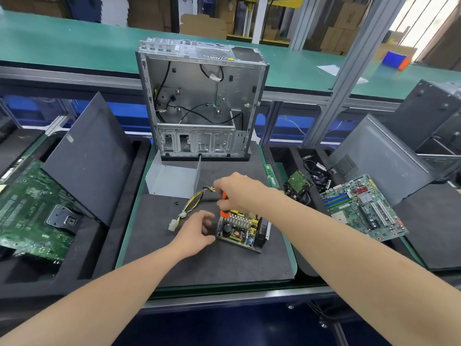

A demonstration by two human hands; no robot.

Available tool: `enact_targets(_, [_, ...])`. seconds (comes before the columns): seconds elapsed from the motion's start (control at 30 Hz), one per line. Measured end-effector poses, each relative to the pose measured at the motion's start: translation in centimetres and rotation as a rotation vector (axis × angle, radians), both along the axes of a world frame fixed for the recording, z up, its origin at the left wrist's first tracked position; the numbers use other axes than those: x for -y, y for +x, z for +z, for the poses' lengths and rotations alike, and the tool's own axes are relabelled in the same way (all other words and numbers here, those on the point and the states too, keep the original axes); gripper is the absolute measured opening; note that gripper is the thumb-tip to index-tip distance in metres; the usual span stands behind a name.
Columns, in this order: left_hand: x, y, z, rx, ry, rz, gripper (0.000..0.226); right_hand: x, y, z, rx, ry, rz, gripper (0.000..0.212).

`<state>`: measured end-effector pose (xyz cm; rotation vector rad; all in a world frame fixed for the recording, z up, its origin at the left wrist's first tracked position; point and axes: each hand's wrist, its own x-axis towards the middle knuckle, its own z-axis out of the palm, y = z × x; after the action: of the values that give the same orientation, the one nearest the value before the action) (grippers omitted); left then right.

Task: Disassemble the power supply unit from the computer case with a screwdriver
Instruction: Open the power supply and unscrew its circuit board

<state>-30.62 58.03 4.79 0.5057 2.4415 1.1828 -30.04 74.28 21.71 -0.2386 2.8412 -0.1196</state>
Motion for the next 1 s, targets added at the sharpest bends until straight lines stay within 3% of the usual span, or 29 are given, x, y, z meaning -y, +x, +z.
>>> enact_targets(0.13, [-0.6,0.4,-0.9,0.151,-0.102,0.027,0.024,-1.2,-0.2,0.2,0.046,-0.056,0.128,0.014])
enact_targets(0.27, [-1.5,0.6,-1.0,0.225,-0.079,0.181,0.013,-1.3,0.0,0.6,0.043,-0.094,0.206,0.019])
enact_targets(0.53, [-2.6,0.4,-0.6,0.384,-0.14,0.38,0.009,-1.3,0.3,0.4,-0.007,-0.105,0.155,0.021])
enact_targets(0.87, [-3.1,0.5,0.4,0.519,-0.135,0.448,0.008,-0.9,0.2,-0.2,-0.061,-0.111,0.031,0.02])
enact_targets(1.0, [-3.2,0.5,0.5,0.536,-0.132,0.445,0.012,-0.5,0.6,-1.3,-0.171,0.088,-0.089,0.036])
